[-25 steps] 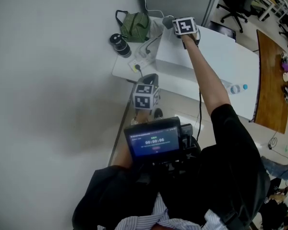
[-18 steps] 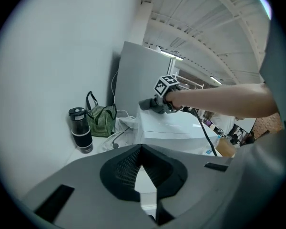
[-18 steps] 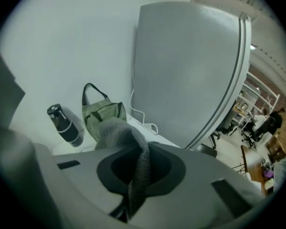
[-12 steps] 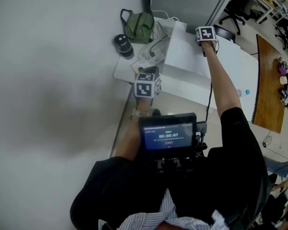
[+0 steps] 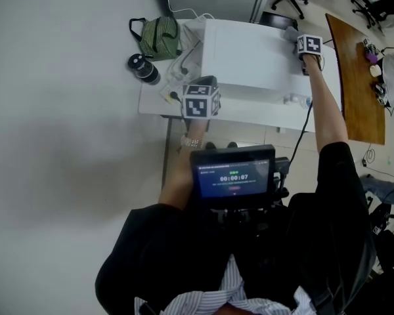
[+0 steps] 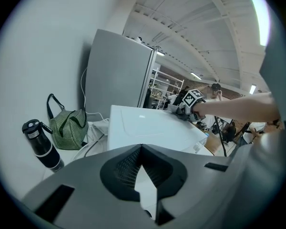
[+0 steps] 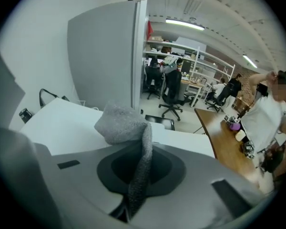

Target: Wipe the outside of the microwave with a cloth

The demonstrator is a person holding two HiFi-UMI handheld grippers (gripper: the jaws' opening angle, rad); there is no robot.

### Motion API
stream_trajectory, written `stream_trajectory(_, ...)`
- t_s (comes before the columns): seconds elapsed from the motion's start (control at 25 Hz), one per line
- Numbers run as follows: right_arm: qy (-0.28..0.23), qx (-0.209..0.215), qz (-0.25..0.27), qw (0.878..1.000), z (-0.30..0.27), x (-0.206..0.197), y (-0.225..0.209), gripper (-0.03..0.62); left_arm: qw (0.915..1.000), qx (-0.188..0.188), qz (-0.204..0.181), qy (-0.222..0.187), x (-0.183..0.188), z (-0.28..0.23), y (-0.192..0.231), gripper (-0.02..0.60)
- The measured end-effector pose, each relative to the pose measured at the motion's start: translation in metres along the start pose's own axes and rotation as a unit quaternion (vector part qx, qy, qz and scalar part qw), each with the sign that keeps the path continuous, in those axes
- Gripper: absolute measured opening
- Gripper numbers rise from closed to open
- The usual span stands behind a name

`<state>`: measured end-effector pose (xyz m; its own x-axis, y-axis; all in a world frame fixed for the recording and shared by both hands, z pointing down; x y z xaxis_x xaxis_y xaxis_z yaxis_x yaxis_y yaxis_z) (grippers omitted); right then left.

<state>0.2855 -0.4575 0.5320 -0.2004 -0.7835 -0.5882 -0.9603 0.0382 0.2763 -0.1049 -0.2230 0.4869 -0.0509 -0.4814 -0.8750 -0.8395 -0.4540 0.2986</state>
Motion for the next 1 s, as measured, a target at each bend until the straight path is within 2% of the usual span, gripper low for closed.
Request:
stream_trajectory(0.12,0.02,-0.018,0.026,0.999,0.009,-0.005,-0.005,0.017,1.0,-0.003,-0.007,0.001,0.005,-0.007,-0.006,-0.008)
stream_trajectory(0.2,-0.007,-0.006,0.039,0.999,0.03,0.006,0.019,0.015,0.9999,-0.003,-0.012,-0.001,0.011,-0.011,-0.01,-0.008)
stream_trajectory(0.28,-0.063,0.056,0.042,0.996,0.062,0.028,0.068,0.015,0.9999,0.0,-0.014,0.0,0.019,-0.015,-0.014,-0.008)
stream_trajectory(0.36,-0.127,0.15,0.057,0.979,0.099,0.054,0.137,0.015,0.9999,0.004,-0.011,0.001,0.027,-0.02,-0.017,-0.008)
stream_trajectory(0.4,-0.136,0.182,0.073,0.971,0.114,0.059,0.17,0.016,0.9999,0.007,-0.008,0.001,0.03,-0.022,-0.017,-0.008)
stream_trajectory(0.52,-0.104,0.218,0.131,0.962,0.134,0.049,0.253,0.017,0.9999,0.016,-0.005,-0.002,0.034,-0.023,-0.015,-0.008)
stream_trajectory(0.64,-0.105,0.251,0.163,0.949,0.139,0.041,0.312,0.017,0.9996,0.027,-0.007,-0.002,0.034,-0.012,-0.015,-0.008)
stream_trajectory(0.76,-0.067,0.224,0.191,0.953,0.117,0.021,0.323,0.017,0.9993,0.036,-0.009,-0.002,0.024,-0.001,-0.011,-0.008)
stream_trajectory(0.84,-0.068,0.244,0.176,0.951,0.109,0.014,0.315,0.017,0.9993,0.038,-0.006,0.001,0.02,0.0,-0.013,-0.008)
stream_trajectory(0.92,-0.068,0.26,0.149,0.952,0.102,0.009,0.292,0.017,0.9993,0.037,-0.005,0.002,0.018,-0.003,-0.015,-0.008)
stream_trajectory(1.0,-0.068,0.237,0.132,0.96,0.09,0.005,0.255,0.017,0.9995,0.031,-0.006,0.002,0.017,-0.007,-0.016,-0.008)
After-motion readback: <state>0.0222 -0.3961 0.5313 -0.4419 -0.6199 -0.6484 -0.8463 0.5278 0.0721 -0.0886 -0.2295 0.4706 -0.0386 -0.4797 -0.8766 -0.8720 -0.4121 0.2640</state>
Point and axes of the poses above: the fingertips, and each gripper's own axes: z backward along the fingers, y to its left, x out of its top, the point moved 6 cm from there along z, backward along the fingers, and after that the axes turned 10 degrees about -x, right-handed, at the moved point
